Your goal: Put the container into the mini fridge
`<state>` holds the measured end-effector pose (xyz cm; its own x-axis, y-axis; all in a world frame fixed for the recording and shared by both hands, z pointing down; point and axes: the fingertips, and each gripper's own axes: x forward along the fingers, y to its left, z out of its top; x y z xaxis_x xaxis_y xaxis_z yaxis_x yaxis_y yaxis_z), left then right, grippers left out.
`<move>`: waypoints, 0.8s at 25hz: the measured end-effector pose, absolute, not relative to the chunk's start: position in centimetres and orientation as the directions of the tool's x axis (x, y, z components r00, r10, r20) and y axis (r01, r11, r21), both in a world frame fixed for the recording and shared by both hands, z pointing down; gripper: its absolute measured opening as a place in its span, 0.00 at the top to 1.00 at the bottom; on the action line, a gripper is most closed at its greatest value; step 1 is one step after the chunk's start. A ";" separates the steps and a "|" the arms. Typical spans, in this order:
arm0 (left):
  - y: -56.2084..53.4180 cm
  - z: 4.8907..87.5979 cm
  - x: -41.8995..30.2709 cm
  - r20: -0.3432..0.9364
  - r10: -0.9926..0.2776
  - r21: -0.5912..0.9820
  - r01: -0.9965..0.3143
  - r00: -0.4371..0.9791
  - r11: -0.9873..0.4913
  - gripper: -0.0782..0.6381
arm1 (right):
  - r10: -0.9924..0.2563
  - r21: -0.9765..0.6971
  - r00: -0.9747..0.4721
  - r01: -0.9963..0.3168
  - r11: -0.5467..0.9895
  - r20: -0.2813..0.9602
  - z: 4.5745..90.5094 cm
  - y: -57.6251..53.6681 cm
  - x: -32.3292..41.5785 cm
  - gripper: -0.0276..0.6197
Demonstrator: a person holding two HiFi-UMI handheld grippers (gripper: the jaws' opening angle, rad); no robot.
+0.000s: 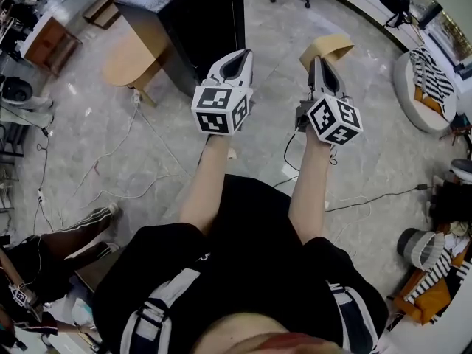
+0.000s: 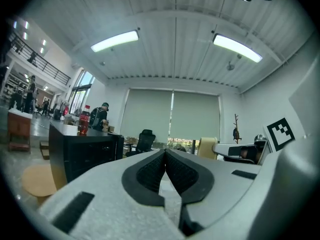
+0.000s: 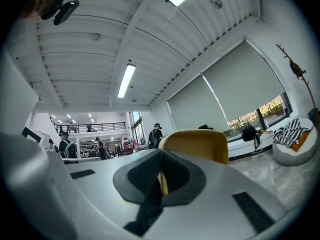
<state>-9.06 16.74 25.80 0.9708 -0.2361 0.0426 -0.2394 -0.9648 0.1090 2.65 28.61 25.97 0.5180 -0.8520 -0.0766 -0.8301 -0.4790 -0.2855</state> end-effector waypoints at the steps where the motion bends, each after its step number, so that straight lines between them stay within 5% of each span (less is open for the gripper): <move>1: 15.9 26.1 -9.2 0.045 -0.249 0.116 -0.253 0.967 -0.961 0.88 | -0.852 -0.282 0.518 -0.831 -0.480 -0.076 26.1 28.2 2.8 0.93; 8: 11.4 27.0 -6.7 0.038 -0.294 0.147 -0.296 0.955 -0.944 0.88 | -0.825 -0.278 0.560 -0.807 -0.521 -0.077 26.6 26.9 7.1 0.93; 20: 2.4 27.9 7.8 0.074 -0.226 0.137 -0.234 0.971 -0.963 0.88 | -0.800 -0.326 0.597 -0.769 -0.551 -0.057 28.5 17.8 20.1 0.93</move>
<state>7.83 2.38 27.93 0.9714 -0.2256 0.0742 -0.2340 -0.9626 0.1368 20.13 17.83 28.53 0.5972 -0.8001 -0.0568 -0.7686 -0.5506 -0.3258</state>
